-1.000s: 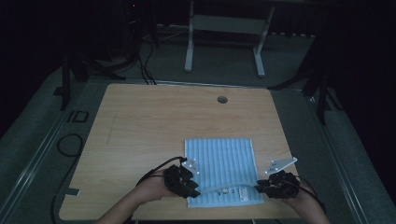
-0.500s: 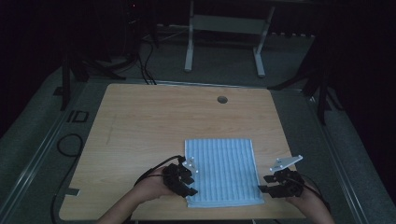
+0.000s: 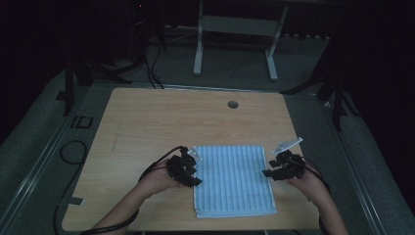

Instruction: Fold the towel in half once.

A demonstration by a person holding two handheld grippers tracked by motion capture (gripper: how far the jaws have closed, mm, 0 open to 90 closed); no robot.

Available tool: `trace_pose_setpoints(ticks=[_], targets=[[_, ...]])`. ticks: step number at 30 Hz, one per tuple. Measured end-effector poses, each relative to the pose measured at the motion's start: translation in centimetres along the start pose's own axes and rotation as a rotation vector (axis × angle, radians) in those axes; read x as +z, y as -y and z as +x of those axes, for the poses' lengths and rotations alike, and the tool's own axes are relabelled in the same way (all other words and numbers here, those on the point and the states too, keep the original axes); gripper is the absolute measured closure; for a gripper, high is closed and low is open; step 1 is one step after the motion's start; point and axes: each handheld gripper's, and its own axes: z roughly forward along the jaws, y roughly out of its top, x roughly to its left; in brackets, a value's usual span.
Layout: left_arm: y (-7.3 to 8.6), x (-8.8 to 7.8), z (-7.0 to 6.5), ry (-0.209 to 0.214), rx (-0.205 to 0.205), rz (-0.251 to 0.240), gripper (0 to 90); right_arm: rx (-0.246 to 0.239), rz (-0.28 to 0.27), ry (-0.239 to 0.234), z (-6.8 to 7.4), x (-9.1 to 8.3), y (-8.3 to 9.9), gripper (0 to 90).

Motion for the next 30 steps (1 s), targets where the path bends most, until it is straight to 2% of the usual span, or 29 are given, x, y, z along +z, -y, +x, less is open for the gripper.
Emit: trace_pose_setpoints(ticks=[2,4,5,8,11,12,13,14,15,16,17,18,19,22,23,24,25,30], targets=[[-0.1,0.0,0.7,-0.016,-0.009,-0.002,50.4,-0.004,-0.001,0.002,-0.4,0.2,-0.4,48.6],[-0.2,0.1,1.4,-0.033,-0.023,0.002,46.4,-0.015,-0.012,-0.008,-0.9,0.5,-1.0,48.2],[-0.4,0.2,2.2,-0.057,-0.029,0.008,46.3,-0.013,-0.028,-0.009,-1.6,0.7,-1.7,48.1],[-0.8,0.2,2.9,-0.072,-0.046,0.002,46.3,-0.005,-0.027,-0.002,-2.2,1.0,-2.3,48.1],[-1.8,0.2,4.6,-0.101,-0.081,-0.017,46.3,0.008,-0.007,0.019,-3.3,1.7,-3.3,48.1],[-1.8,0.2,4.6,-0.101,-0.081,-0.017,45.4,0.014,-0.002,0.017,-3.7,1.8,-3.5,48.1],[-2.4,0.3,5.5,-0.121,-0.097,-0.013,42.3,0.025,0.0,0.014,-4.0,1.9,-3.8,48.1],[-2.4,0.3,5.5,-0.121,-0.097,-0.013,42.1,0.03,0.002,0.016,-4.4,2.1,-4.1,48.1],[-3.0,0.4,6.5,-0.127,-0.127,-0.026,42.1,0.041,0.004,0.02,-4.8,2.2,-4.4,48.1],[-3.0,0.4,6.5,-0.127,-0.127,-0.026,42.1,0.05,0.01,0.025,-5.3,2.3,-4.7,48.1],[-3.6,0.6,7.4,-0.138,-0.15,-0.026,41.9,0.06,0.011,0.03,-5.7,2.5,-5.0,48.1],[-3.6,0.6,7.4,-0.138,-0.15,-0.026,40.7,0.06,0.011,0.03,-5.7,2.5,-5.0,48.1],[-4.0,0.9,8.2,-0.154,-0.16,-0.02,40.1,0.085,0.017,0.035,-6.5,2.8,-5.5,48.1],[-4.2,1.3,8.9,-0.155,-0.16,-0.014,40.1,0.104,0.028,0.039,-7.1,3.3,-5.8,48.1],[-4.3,1.7,9.6,-0.151,-0.178,-0.011,40.2,0.124,0.049,0.037,-7.7,4.0,-6.1,48.1],[-4.3,1.7,9.6,-0.151,-0.178,-0.011,40.1,0.124,0.049,0.037,-7.7,4.0,-6.1,48.1],[-4.4,2.2,10.2,-0.146,-0.182,-0.006,40.2,0.136,0.062,0.039,-8.2,4.5,-6.2,49.4],[-4.6,3.4,11.1,-0.132,-0.184,0.019,41.2,0.157,0.102,0.023,-8.7,5.6,-6.4,50.3]])
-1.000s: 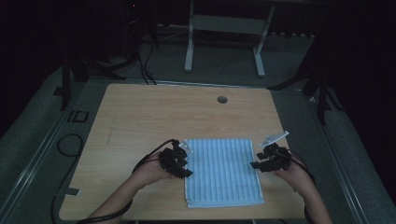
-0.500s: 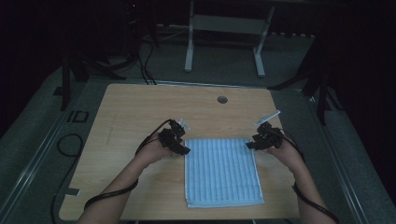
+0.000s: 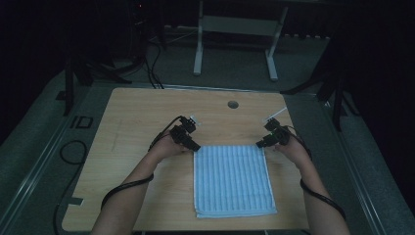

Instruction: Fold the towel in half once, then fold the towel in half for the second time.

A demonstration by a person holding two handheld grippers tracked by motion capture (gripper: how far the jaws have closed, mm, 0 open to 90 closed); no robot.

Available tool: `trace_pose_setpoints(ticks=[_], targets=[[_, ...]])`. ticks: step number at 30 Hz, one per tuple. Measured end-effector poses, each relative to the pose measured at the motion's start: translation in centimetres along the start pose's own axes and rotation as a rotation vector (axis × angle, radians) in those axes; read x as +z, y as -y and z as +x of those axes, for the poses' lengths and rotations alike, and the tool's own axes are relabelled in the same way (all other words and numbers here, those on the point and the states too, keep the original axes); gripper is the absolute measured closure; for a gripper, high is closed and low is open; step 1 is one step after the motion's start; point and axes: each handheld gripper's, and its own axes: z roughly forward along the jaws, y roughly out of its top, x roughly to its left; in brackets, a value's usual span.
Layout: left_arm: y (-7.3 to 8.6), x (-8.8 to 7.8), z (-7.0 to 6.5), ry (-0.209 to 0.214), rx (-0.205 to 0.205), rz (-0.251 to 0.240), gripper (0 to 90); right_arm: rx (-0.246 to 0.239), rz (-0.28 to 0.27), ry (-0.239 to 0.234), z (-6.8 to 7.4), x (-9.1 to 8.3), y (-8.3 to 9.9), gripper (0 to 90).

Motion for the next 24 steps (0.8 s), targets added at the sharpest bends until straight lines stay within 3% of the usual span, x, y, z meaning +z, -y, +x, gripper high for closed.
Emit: trace_pose_setpoints(ticks=[5,7,9,11,14,15,16,17,20,24], targets=[[-0.3,1.2,0.4,0.067,-0.037,0.002,44.0,-0.008,0.034,-0.018,0.1,1.1,0.1,54.0],[-0.2,1.3,0.4,0.072,-0.036,0.003,45.8,-0.006,0.04,-0.017,0.1,1.2,0.1,54.7],[-0.2,1.4,0.4,0.055,-0.036,0.005,48.3,-0.014,0.058,-0.005,0.2,1.5,0.2,58.0],[-0.2,1.5,0.2,0.042,-0.024,0.004,57.6,-0.019,0.079,-0.006,0.3,1.8,0.3,65.7],[-0.1,1.5,0.0,0.049,-0.009,0.006,70.3,-0.03,0.101,0.0,0.5,2.2,0.4,70.9],[0.0,1.6,-0.1,0.057,-0.021,-0.002,70.3,-0.026,0.094,-0.004,0.7,2.3,0.5,73.2],[0.0,1.6,0.0,0.062,-0.025,-0.006,81.7,-0.027,0.093,-0.017,0.8,2.3,0.4,80.9],[-0.1,1.6,-0.1,0.057,-0.035,-0.016,84.8,-0.037,0.095,-0.012,0.9,2.3,0.3,83.3],[-0.4,1.2,0.1,0.04,-0.04,-0.027,86.9,-0.046,0.085,0.027,1.1,2.0,-0.1,85.5],[-1.2,-0.1,0.3,0.017,-0.044,-0.052,87.3,-0.035,0.042,0.034,0.9,1.0,-0.8,85.7]])
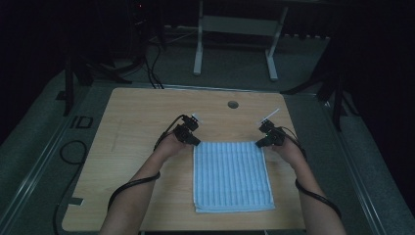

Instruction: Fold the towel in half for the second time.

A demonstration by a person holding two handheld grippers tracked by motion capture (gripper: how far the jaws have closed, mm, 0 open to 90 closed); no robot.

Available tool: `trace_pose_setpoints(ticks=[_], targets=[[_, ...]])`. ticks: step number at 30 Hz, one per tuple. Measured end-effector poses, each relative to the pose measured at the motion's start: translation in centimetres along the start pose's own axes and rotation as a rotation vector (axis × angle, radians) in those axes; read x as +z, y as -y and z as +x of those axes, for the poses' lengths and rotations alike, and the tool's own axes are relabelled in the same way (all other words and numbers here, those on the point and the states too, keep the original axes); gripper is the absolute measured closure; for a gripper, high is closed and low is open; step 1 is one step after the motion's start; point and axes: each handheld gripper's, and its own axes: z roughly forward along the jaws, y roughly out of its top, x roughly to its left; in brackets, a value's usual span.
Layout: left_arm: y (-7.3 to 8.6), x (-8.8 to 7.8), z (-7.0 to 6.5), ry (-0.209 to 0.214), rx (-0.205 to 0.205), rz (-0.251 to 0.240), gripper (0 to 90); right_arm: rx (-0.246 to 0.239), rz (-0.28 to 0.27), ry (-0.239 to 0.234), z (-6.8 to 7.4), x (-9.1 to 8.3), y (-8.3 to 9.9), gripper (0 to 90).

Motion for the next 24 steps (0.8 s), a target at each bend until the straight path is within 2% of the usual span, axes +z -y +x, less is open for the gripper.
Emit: trace_pose_setpoints(ticks=[3,5,9,11,15,16,20,22,23,24], targets=[[-0.7,-1.2,0.1,0.01,-0.005,-0.012,87.3,-0.005,-0.048,0.003,-0.1,-1.3,-0.5,85.7],[-1.2,-2.0,0.0,-0.007,-0.007,-0.017,87.4,-0.013,-0.068,0.008,0.0,-2.2,-0.7,85.7],[-1.9,-3.9,-0.5,-0.018,0.039,-0.048,87.4,-0.031,-0.109,0.03,0.4,-3.9,-1.1,85.7],[-2.1,-4.9,-0.8,-0.023,0.047,-0.064,87.5,-0.04,-0.131,0.044,0.6,-4.9,-1.1,85.7],[-2.0,-6.9,-1.9,-0.011,0.084,-0.11,87.5,-0.069,-0.177,0.048,1.2,-6.7,-0.9,85.6],[-1.9,-7.4,-2.3,0.002,0.105,-0.118,87.4,-0.081,-0.196,0.054,1.4,-7.1,-0.6,85.6],[-0.6,-8.7,-4.0,0.0,0.195,-0.121,87.4,-0.123,-0.28,0.055,3.2,-9.0,1.3,85.6],[-0.2,-8.9,-4.3,0.008,0.207,-0.117,87.4,-0.13,-0.294,0.047,3.6,-9.4,1.9,85.6],[0.4,-9.1,-4.7,0.015,0.227,-0.109,87.4,-0.143,-0.304,0.051,4.0,-9.8,2.6,85.6],[1.3,-9.2,-5.1,0.034,0.241,-0.105,87.4,-0.145,-0.336,0.041,4.9,-10.4,4.3,85.6]])
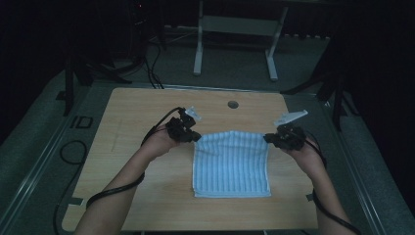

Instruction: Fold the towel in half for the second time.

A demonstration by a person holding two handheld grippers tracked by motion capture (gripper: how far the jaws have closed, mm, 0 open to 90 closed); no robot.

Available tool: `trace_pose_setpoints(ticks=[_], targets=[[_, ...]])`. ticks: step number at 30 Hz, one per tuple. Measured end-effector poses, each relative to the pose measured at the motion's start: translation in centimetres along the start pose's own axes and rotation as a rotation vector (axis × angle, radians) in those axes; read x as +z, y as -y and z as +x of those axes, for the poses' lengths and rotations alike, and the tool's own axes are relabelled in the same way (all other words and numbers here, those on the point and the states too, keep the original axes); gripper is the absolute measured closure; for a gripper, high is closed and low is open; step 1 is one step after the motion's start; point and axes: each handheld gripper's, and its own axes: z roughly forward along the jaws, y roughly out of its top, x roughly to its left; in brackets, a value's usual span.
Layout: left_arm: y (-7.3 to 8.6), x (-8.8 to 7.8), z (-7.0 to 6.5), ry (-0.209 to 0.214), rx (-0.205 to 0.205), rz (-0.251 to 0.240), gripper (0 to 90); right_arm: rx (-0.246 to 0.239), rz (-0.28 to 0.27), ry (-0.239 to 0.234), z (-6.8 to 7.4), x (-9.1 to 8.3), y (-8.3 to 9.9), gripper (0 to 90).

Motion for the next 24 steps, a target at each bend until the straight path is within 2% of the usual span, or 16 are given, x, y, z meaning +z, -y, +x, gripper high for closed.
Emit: trace_pose_setpoints(ticks=[2,3,4,8,10,12,14,15,16,19,20,21,22,23,24], targets=[[0.9,-0.2,-0.8,0.021,-0.001,-0.012,87.3,-0.006,-0.017,-0.005,0.8,-0.9,1.1,85.6],[1.4,-0.3,-1.1,0.045,-0.007,-0.018,87.3,-0.006,-0.026,-0.012,1.2,-1.3,1.7,85.6],[1.9,-0.3,-1.6,0.058,0.002,-0.024,87.3,-0.01,-0.027,-0.022,1.7,-1.5,2.3,85.6],[3.7,0.0,-3.8,0.114,0.016,-0.025,87.2,-0.02,0.002,-0.045,3.8,-1.9,4.8,85.6],[4.4,0.3,-4.6,0.13,0.025,-0.015,87.2,-0.037,0.021,-0.052,4.9,-1.6,6.1,85.5],[5.0,0.6,-5.3,0.15,0.024,-0.001,87.2,-0.029,0.046,-0.072,5.7,-1.3,7.5,85.5],[5.7,1.0,-5.9,0.17,0.015,0.008,87.1,-0.005,0.047,-0.085,6.1,-1.3,8.3,85.7],[5.9,1.1,-6.1,0.168,0.016,0.009,87.1,0.001,0.055,-0.096,6.5,-1.2,8.9,85.8],[6.1,1.2,-6.3,0.17,0.015,0.015,87.1,-0.001,0.056,-0.097,6.7,-1.2,9.1,85.8],[7.0,2.0,-7.1,0.211,0.025,0.06,86.9,0.011,0.072,-0.119,7.3,-1.2,10.1,85.3],[7.0,2.0,-7.1,0.211,0.025,0.06,86.4,0.011,0.072,-0.119,7.3,-1.2,10.1,85.3],[7.2,2.2,-7.2,0.219,0.029,0.086,84.7,0.029,0.075,-0.151,7.5,-1.3,10.6,76.5],[7.4,1.8,-7.3,0.207,0.031,0.065,80.3,0.033,0.062,-0.137,7.5,-1.6,10.7,75.3],[7.4,1.4,-7.1,0.21,0.018,0.045,75.3,0.055,0.05,-0.133,7.2,-1.8,10.7,71.6],[7.2,1.1,-6.9,0.196,0.009,0.024,70.4,0.072,0.037,-0.133,7.0,-2.1,10.5,67.6]])
